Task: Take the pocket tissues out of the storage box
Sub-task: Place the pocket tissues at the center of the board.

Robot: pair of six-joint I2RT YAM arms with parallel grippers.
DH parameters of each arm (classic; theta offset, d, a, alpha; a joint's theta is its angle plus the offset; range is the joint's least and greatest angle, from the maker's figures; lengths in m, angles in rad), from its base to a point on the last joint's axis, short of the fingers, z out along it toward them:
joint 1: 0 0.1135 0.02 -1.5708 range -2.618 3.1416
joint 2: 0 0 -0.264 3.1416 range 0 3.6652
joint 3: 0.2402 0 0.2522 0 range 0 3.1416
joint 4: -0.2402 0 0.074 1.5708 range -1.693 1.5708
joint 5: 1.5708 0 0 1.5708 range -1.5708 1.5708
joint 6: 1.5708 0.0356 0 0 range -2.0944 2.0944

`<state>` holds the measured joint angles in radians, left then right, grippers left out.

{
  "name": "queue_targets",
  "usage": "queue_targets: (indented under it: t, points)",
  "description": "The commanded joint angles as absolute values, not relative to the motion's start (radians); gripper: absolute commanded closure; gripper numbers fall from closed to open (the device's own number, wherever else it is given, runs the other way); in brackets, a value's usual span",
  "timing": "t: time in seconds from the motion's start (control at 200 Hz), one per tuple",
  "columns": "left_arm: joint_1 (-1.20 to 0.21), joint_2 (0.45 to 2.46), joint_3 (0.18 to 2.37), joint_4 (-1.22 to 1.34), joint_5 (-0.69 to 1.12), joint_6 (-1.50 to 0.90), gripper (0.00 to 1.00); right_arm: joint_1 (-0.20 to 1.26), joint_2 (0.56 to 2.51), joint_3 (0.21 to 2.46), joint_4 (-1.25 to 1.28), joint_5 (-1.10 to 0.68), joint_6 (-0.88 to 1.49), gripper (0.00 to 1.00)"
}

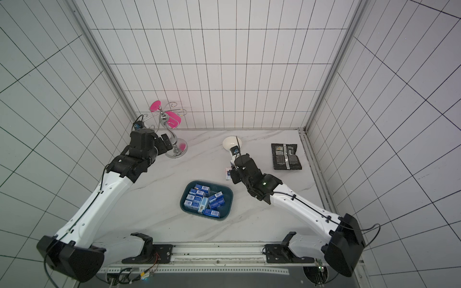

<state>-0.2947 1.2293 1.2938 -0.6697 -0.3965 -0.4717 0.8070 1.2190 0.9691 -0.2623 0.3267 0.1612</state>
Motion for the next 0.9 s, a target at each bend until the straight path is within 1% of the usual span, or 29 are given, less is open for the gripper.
queue_targets:
  t: [0.0, 0.085, 0.165, 0.28, 0.475, 0.59, 0.7, 0.785, 0.895]
  points:
    - [-0.318, 1.247, 1.33, -0.656, -0.412, -0.474, 0.01, 0.67, 1.21, 0.92, -0.371, 0.494, 0.322, 0.78]
    - [-0.33, 1.253, 1.334, -0.652, -0.417, -0.473, 0.01, 0.587, 1.239, 0.902, -0.427, 0.488, 0.363, 0.78]
    - [-0.334, 1.258, 1.335, -0.649, -0.42, -0.476, 0.01, 0.548, 1.285, 0.889, -0.468, 0.502, 0.406, 0.81]
    - [-0.344, 1.268, 1.336, -0.644, -0.42, -0.48, 0.02, 0.546, 1.365, 0.89, -0.53, 0.524, 0.449, 0.83]
    - [-0.355, 1.285, 1.336, -0.634, -0.42, -0.482, 0.01, 0.566, 1.461, 0.907, -0.562, 0.522, 0.438, 0.82]
    - [-0.356, 1.29, 1.336, -0.63, -0.42, -0.479, 0.01, 0.565, 1.535, 0.947, -0.582, 0.477, 0.421, 0.78]
    - [-0.356, 1.287, 1.336, -0.63, -0.419, -0.475, 0.01, 0.564, 1.626, 0.998, -0.596, 0.428, 0.417, 0.76]
    - [-0.356, 1.283, 1.336, -0.63, -0.423, -0.468, 0.01, 0.563, 1.66, 1.026, -0.59, 0.398, 0.425, 0.71]
    - [-0.355, 1.282, 1.337, -0.632, -0.438, -0.455, 0.01, 0.563, 1.656, 1.046, -0.568, 0.364, 0.422, 0.6]
